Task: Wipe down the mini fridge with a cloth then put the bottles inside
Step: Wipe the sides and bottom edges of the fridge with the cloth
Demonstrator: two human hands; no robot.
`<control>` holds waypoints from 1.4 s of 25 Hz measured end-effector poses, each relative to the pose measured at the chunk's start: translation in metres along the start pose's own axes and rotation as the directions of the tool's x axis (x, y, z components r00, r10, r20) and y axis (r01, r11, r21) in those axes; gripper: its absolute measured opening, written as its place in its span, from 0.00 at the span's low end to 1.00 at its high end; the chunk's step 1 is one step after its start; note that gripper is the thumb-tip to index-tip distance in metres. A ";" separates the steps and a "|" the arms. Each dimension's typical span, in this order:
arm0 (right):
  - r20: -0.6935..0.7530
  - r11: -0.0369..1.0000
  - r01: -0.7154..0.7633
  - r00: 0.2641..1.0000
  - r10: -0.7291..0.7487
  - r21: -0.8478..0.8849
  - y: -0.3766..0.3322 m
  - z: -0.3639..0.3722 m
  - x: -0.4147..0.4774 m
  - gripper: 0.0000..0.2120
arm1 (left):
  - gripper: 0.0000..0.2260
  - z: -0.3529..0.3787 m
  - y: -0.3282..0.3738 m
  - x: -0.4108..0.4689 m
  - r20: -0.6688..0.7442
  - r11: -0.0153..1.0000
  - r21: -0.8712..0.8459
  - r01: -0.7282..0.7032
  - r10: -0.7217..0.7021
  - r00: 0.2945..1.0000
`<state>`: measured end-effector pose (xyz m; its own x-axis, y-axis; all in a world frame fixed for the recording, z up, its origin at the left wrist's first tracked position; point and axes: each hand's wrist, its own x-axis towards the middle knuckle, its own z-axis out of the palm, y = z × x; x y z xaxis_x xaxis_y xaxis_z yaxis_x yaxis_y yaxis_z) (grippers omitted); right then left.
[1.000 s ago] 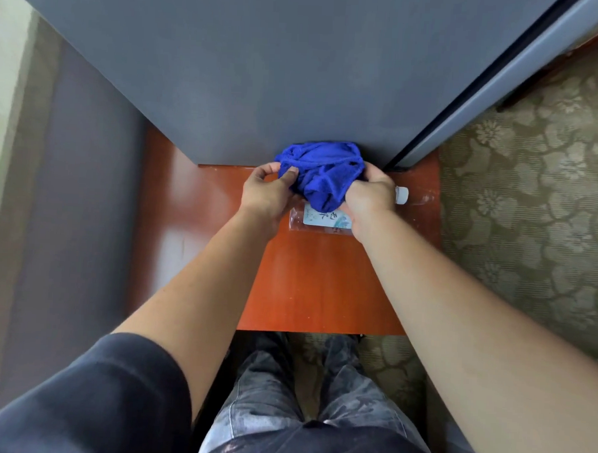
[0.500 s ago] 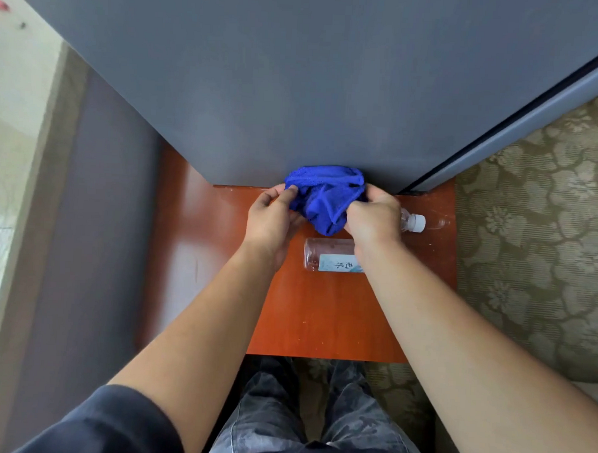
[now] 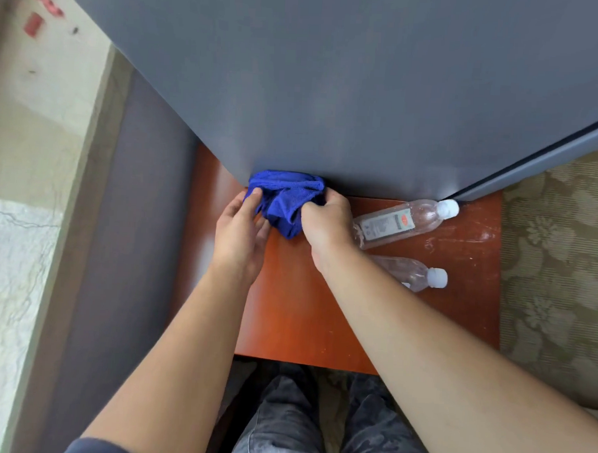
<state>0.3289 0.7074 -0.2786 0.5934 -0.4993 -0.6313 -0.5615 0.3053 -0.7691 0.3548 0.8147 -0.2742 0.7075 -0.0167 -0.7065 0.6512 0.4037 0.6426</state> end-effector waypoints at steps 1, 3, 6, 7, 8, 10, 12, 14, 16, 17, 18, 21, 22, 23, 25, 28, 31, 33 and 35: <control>0.013 1.000 0.003 1.000 -0.003 0.018 -0.001 -0.001 -0.001 0.19 | 0.09 0.002 0.000 -0.001 0.005 1.000 0.027 -0.007 0.007 1.000; 0.031 0.995 0.022 0.999 -0.025 0.095 -0.001 -0.009 -0.003 0.18 | 0.09 0.010 -0.004 -0.004 0.026 0.999 0.054 -0.003 0.002 1.000; 0.030 0.982 0.074 0.996 -0.080 0.175 -0.006 -0.037 -0.009 0.16 | 0.13 0.032 -0.018 -0.015 0.088 0.996 0.093 0.020 -0.029 0.996; 0.036 0.983 0.095 0.994 -0.102 0.154 -0.009 -0.050 -0.010 0.16 | 0.14 0.040 -0.024 -0.019 0.108 0.994 0.107 0.028 -0.039 0.993; 0.054 0.988 0.125 0.990 -0.130 0.088 -0.012 -0.064 -0.009 0.15 | 0.14 0.049 -0.029 -0.023 0.124 0.992 0.123 0.034 -0.049 0.991; 0.115 0.963 0.204 0.976 -0.186 -0.175 -0.016 -0.094 -0.006 0.14 | 0.15 0.065 -0.043 -0.028 0.148 0.986 0.166 0.029 -0.054 0.988; 0.091 0.883 0.256 0.967 -0.240 -0.393 -0.016 -0.122 0.002 0.12 | 0.16 0.080 -0.058 -0.029 0.159 0.971 0.240 0.002 -0.041 0.986; -0.041 0.884 0.233 0.961 -0.272 -0.405 -0.011 -0.148 0.014 0.12 | 0.15 0.095 -0.071 -0.032 0.162 0.954 0.301 -0.004 -0.047 0.986; -0.194 0.912 0.178 0.945 -0.263 -0.369 -0.007 -0.170 0.023 0.12 | 0.11 0.112 -0.084 -0.035 0.159 0.944 0.331 0.004 -0.060 0.986; -0.259 0.912 0.154 0.929 -0.264 -0.380 -0.007 -0.178 0.023 0.13 | 0.10 0.120 -0.089 -0.037 0.149 0.941 0.337 0.011 -0.065 0.987; -0.314 0.914 0.120 0.915 -0.254 -0.388 -0.004 -0.186 0.025 0.15 | 0.08 0.128 -0.095 -0.039 0.142 0.940 0.341 0.015 -0.067 0.988; -0.436 0.899 -0.022 0.879 -0.191 -0.438 0.005 -0.210 0.028 0.23 | 0.06 0.149 -0.109 -0.046 0.127 0.940 0.340 0.028 -0.076 0.989; -0.451 0.904 -0.077 0.882 -0.135 -0.421 0.011 -0.216 0.029 0.27 | 0.06 0.154 -0.113 -0.048 0.123 0.941 0.336 0.035 -0.080 0.989; -0.431 0.926 -0.120 0.901 -0.050 -0.359 0.017 -0.220 0.030 0.29 | 0.05 0.159 -0.117 -0.050 0.125 0.943 0.330 0.042 -0.088 0.988; -0.348 0.978 -0.176 0.929 0.127 -0.112 0.028 -0.227 0.027 0.24 | 0.05 0.168 -0.125 -0.056 0.138 0.945 0.315 0.082 -0.131 0.982; -0.229 0.936 -0.244 0.925 0.304 0.255 0.034 -0.234 0.027 0.17 | 0.05 0.181 -0.131 -0.069 0.159 0.931 0.322 0.174 -0.234 0.959; -0.360 0.947 -0.224 0.885 0.297 0.231 0.044 -0.243 -0.005 0.28 | 0.04 0.186 -0.133 -0.072 0.152 0.939 0.291 0.183 -0.234 0.960; -0.548 0.947 -0.292 0.774 0.316 0.134 0.074 -0.252 -0.053 0.32 | 0.06 0.186 -0.134 -0.068 0.140 0.946 0.278 0.165 -0.210 0.968; -0.444 0.815 -0.452 0.685 0.577 0.362 0.104 -0.245 -0.106 0.34 | 0.08 0.186 -0.135 -0.066 0.117 0.941 0.301 0.155 -0.197 0.973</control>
<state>0.0667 0.5937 -0.2672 -0.1736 -0.5262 -0.8325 -0.5175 0.7679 -0.3775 0.2715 0.5907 -0.2595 0.5923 -0.2025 -0.7799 0.8048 0.1021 0.5847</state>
